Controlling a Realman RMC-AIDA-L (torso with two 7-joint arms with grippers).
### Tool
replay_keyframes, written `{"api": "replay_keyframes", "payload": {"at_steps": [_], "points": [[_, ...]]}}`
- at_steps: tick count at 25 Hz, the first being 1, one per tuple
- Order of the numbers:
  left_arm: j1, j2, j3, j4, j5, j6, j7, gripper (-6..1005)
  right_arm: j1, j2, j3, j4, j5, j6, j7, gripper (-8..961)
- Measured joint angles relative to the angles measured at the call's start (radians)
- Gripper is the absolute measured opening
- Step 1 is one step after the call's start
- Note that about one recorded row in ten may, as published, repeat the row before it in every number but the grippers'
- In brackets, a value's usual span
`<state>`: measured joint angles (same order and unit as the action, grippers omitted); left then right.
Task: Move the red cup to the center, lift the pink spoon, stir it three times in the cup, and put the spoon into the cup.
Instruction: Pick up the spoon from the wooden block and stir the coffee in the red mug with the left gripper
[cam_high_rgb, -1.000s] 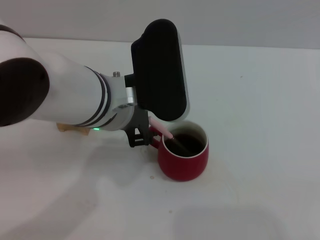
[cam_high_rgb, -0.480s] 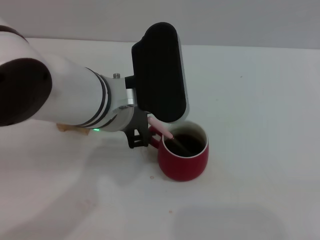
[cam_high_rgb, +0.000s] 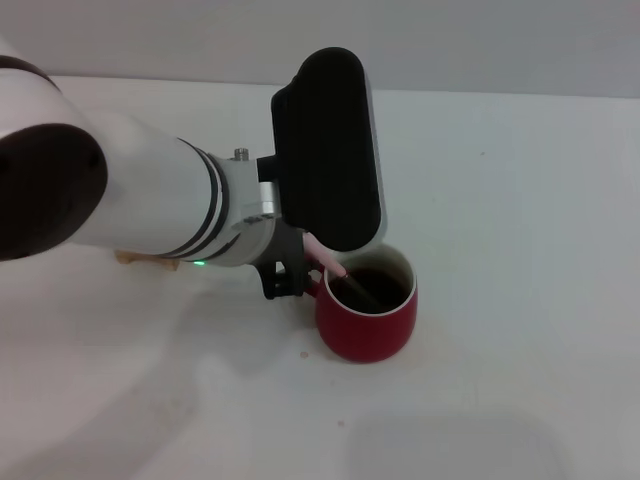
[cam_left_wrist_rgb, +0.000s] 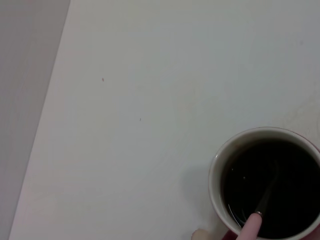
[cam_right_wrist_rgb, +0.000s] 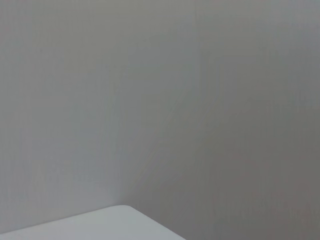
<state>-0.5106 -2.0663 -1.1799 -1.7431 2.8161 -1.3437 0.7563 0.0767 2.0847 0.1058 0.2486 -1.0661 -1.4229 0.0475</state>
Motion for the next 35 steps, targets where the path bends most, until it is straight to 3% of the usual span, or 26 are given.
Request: {"api": "replay_keyframes", "payload": {"at_steps": [35], "points": [[-0.004,0.002,-0.019,0.052,-0.017,0.048,0.048,235,0.005,-0.001,-0.002,0.009,0.0,-0.005,0.0,0]]}}
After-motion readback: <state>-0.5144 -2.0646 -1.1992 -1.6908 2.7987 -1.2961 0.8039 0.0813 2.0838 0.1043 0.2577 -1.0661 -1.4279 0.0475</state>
